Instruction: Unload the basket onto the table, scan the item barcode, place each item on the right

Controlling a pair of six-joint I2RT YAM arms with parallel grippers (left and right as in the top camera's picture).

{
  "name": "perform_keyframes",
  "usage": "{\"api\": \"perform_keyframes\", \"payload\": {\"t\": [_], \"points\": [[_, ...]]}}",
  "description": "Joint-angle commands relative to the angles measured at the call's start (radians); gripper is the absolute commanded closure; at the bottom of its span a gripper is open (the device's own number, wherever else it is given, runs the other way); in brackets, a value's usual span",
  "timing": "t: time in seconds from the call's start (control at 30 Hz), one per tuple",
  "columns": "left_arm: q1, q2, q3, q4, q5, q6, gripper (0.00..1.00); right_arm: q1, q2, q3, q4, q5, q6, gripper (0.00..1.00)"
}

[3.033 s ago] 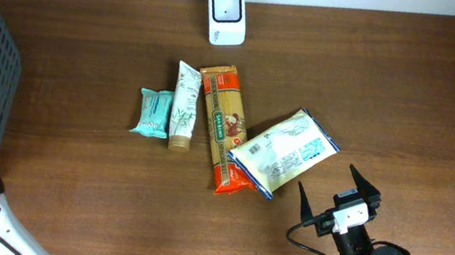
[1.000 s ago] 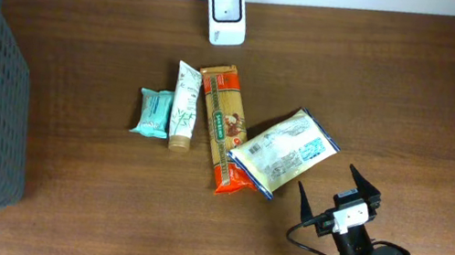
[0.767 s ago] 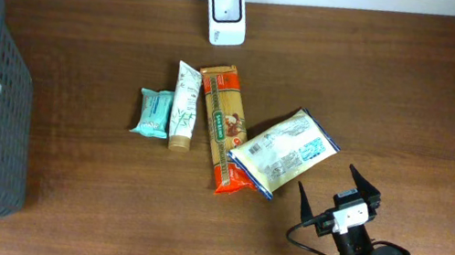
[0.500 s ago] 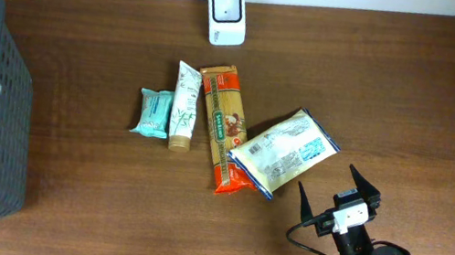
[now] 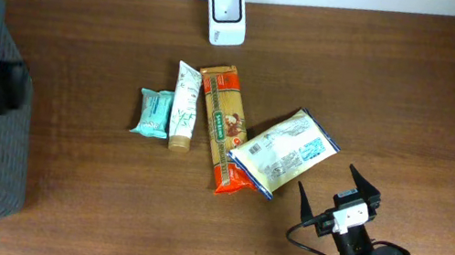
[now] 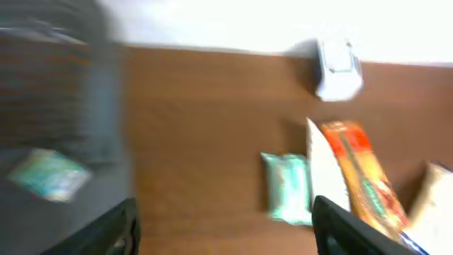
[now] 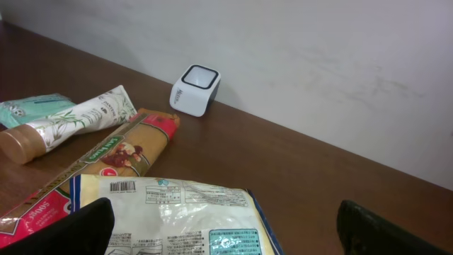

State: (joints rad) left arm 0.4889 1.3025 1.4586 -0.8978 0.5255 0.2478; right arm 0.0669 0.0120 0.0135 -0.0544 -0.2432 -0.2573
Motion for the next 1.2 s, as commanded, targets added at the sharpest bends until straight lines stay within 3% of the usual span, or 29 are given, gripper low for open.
{"api": "perform_keyframes", "payload": {"t": [0.0,0.13,0.33,0.43,0.67,0.83,0.93,1.07,1.17], "points": [[-0.128,0.092,0.003,-0.100,-0.070,-0.009,0.25,-0.003,-0.006,-0.008,-0.002,0.009,0.014,0.01],[-0.170,0.117,0.003,-0.185,-0.307,-0.151,0.23,-0.003,-0.006,-0.008,-0.002,0.009,0.014,0.02],[-0.170,0.087,0.003,-0.213,-0.414,-0.181,0.24,-0.003,-0.006,-0.008,-0.003,0.009,0.014,0.01],[-0.170,0.041,0.003,-0.249,-0.536,-0.212,0.23,-0.003,-0.006,-0.008,-0.002,0.009,0.014,0.01],[-0.170,-0.003,0.003,-0.267,-0.634,-0.215,0.18,-0.003,-0.006,-0.008,-0.002,0.009,0.014,0.01],[-0.170,-0.003,0.003,-0.263,-0.680,-0.231,0.18,-0.003,-0.006,-0.008,-0.002,0.009,0.014,0.01],[-0.173,-0.006,0.005,-0.217,-0.587,-0.232,0.18,-0.003,-0.006,-0.008,-0.002,0.009,0.014,0.01],[-0.183,-0.013,0.111,-0.136,-0.468,-0.233,0.12,-0.003,-0.006,-0.008,-0.002,0.009,0.014,0.01],[-0.172,-0.013,0.222,-0.097,-0.515,-0.233,0.00,-0.003,-0.006,-0.008,-0.002,0.009,0.014,0.01]]}}
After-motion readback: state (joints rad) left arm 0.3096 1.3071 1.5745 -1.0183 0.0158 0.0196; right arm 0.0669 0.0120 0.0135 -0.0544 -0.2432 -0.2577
